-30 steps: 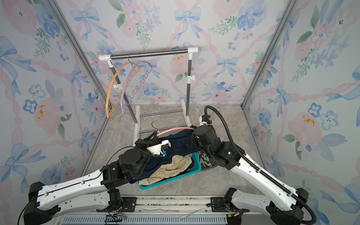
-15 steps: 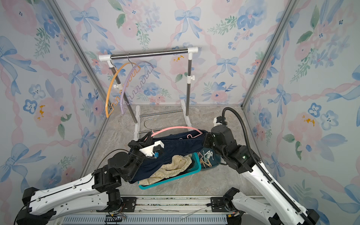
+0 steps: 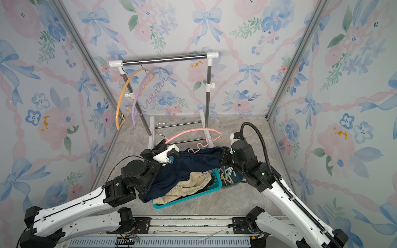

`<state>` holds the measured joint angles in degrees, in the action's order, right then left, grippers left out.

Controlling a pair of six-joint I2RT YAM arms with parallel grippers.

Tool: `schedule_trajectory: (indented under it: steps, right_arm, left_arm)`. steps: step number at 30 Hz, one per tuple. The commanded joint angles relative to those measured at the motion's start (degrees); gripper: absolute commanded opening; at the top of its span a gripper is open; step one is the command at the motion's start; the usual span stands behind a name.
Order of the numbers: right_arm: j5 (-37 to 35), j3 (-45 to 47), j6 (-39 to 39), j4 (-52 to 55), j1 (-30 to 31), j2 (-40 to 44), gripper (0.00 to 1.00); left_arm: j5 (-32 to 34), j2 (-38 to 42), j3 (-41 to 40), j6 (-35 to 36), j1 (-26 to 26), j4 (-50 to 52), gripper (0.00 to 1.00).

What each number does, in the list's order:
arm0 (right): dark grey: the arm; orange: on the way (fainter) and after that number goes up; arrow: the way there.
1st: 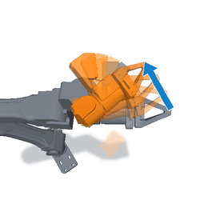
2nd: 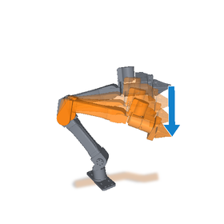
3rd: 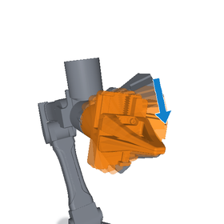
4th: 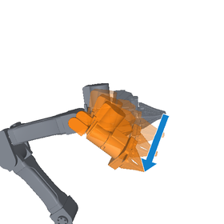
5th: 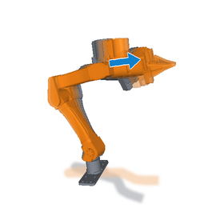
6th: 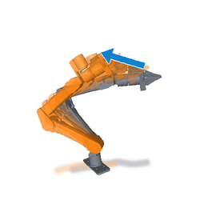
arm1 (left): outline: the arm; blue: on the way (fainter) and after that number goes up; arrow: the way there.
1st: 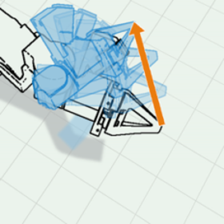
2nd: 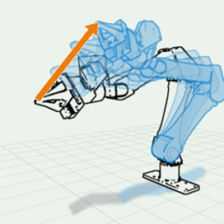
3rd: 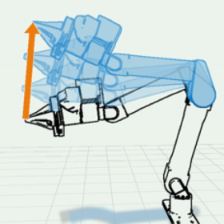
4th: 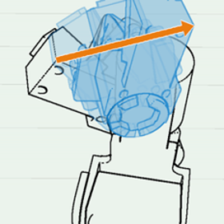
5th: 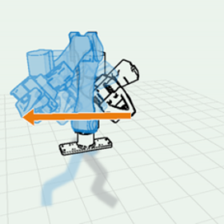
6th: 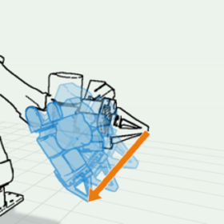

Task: Remove the clothespins securing shorts to the hanger
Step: Remove the shorts from the hanger.

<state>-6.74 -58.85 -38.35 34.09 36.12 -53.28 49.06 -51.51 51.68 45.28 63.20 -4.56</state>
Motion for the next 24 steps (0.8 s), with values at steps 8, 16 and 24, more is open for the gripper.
schedule_trajectory:
  steps: [8,16,24]
  right_arm:
    - [-9.11,-8.76,7.02,-2.51,11.37,-3.77,0.00]
    - [-11.69,-17.28,13.16,-0.92,13.02,-4.79,0.00]
    - [-14.78,-25.65,19.92,2.26,12.54,-5.53,0.00]
  left_arm:
    - [-1.77,-5.07,11.58,-7.63,-0.95,0.24,0.00]
    - [-5.37,-13.58,22.08,-6.69,-1.32,0.18,0.00]
    - [-10.28,-21.44,33.35,-11.93,-3.08,1.66,0.00]
